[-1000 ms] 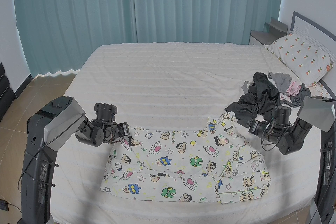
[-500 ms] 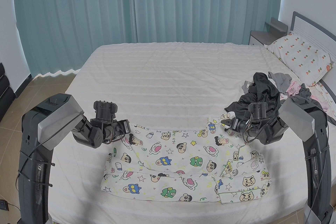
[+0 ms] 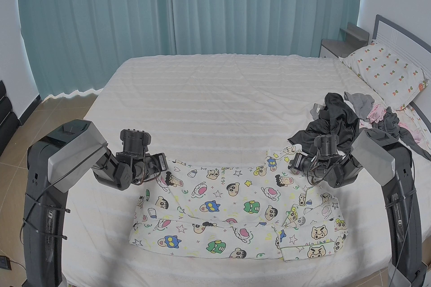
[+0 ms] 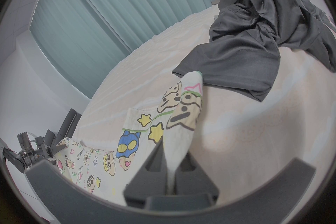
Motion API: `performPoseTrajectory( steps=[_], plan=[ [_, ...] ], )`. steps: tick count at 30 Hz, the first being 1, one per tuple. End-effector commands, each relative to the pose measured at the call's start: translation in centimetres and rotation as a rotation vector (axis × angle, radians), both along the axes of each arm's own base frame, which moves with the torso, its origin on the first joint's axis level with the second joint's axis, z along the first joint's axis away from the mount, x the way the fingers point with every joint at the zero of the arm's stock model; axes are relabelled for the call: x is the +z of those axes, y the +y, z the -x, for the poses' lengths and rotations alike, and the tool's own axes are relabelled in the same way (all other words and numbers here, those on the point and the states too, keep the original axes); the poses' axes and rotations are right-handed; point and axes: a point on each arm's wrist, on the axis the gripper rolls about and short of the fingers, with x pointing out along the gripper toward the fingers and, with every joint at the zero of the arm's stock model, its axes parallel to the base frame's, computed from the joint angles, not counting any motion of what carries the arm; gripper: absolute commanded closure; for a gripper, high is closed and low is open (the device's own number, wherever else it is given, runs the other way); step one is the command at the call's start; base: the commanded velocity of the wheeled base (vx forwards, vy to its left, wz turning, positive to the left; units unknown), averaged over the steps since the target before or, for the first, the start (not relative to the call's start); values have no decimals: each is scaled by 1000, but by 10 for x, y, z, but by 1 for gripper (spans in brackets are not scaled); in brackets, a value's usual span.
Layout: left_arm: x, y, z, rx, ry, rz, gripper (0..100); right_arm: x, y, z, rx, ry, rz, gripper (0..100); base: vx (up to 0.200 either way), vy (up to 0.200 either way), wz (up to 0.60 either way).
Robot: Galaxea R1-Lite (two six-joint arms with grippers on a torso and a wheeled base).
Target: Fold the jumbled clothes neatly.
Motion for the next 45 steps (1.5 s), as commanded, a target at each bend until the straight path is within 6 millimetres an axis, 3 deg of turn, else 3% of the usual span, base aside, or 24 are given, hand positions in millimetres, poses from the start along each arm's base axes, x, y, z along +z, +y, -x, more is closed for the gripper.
performPoseTrajectory(
  steps=[1,9,22,29,45],
  plan=[
    [0,1,0,3,-1,1,100,-1,-7,0,-17,-13,-10,100,0,0,0],
    [1,5,0,13,0,-3,100,19,-30,20,51,-127,-132,100,0,0,0],
    [18,10,9,21,-8,9,100,46,-40,43,150,-153,-191,100,0,0,0],
    [24,11,25,7,-11,17,100,59,-49,58,225,-168,-232,100,0,0,0],
    [19,15,45,-10,-43,29,100,67,-60,93,328,-106,-281,100,0,0,0]
  ],
)
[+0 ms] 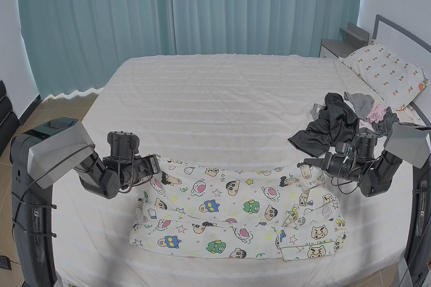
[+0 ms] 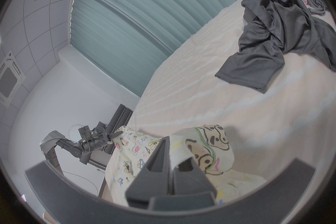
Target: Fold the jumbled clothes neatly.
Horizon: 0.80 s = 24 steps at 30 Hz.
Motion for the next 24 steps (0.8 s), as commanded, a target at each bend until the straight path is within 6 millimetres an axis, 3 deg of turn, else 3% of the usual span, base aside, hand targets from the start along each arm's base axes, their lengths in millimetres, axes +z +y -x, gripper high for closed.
performPoseTrajectory(
  steps=[1,15,24],
  plan=[
    [0,2,8,-14,8,4,100,8,-5,9,0,-6,9,100,0,0,0],
    [-14,8,42,-82,29,8,100,-19,-7,66,121,13,161,100,0,0,0],
    [-23,16,67,-100,30,27,100,-25,-10,84,125,26,177,100,0,0,0]
  ],
)
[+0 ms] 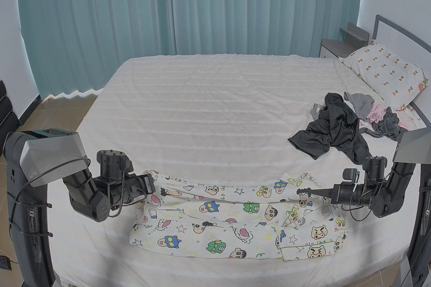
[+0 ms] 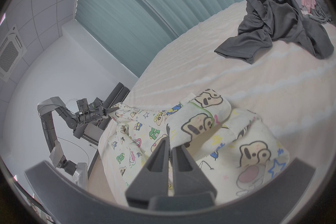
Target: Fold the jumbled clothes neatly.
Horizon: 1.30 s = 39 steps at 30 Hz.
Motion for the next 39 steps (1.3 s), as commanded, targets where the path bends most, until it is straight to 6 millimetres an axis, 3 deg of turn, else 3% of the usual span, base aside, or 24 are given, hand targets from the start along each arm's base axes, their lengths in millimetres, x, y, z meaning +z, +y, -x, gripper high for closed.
performPoseTrajectory(
  steps=[1,11,12,25,29,30,39],
  plan=[
    [-6,4,17,-17,27,8,100,-5,-2,7,2,18,14,100,0,0,0],
    [-10,6,22,-18,33,11,100,-17,1,-13,-31,-4,56,100,0,0,0],
    [-10,6,22,-18,33,11,100,-17,2,-15,-31,-9,57,0,0,0,0],
    [-13,7,23,-16,41,12,100,-20,35,-41,58,-46,58,0,0,0,0],
    [-13,7,23,-16,42,12,100,-22,37,-49,64,-15,58,0,0,0,0],
    [-13,7,23,-16,44,11,100,-21,36,-51,61,-4,59,100,0,0,0],
    [-15,8,29,-31,51,-16,100,-10,17,-39,18,7,58,100,0,0,0]
  ],
)
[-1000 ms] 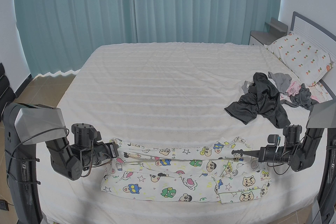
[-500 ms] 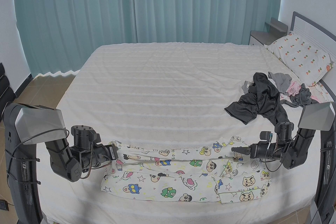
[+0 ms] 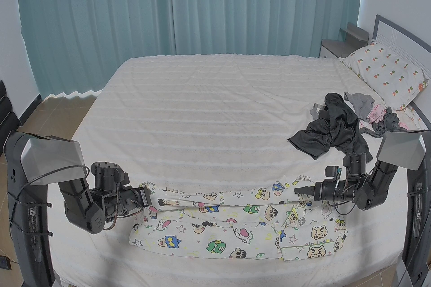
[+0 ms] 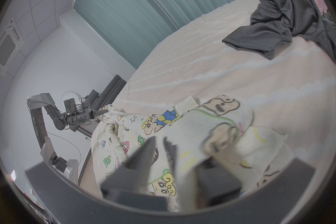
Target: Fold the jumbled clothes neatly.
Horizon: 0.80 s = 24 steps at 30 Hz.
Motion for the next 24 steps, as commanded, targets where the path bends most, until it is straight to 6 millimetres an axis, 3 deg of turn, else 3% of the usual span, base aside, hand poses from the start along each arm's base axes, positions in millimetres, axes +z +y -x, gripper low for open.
performPoseTrajectory(
  steps=[1,11,20,24],
  plan=[
    [-2,1,5,-17,-4,-25,100,10,-12,8,-24,-5,3,100,0,0,0],
    [-5,4,21,-39,-39,-44,100,9,-16,39,12,23,53,100,0,0,0],
    [-30,7,27,-64,-25,-93,100,-7,-15,77,85,80,124,100,0,0,0],
    [-37,6,29,-69,-18,-94,100,-11,-15,81,95,88,136,100,0,0,0]
  ],
)
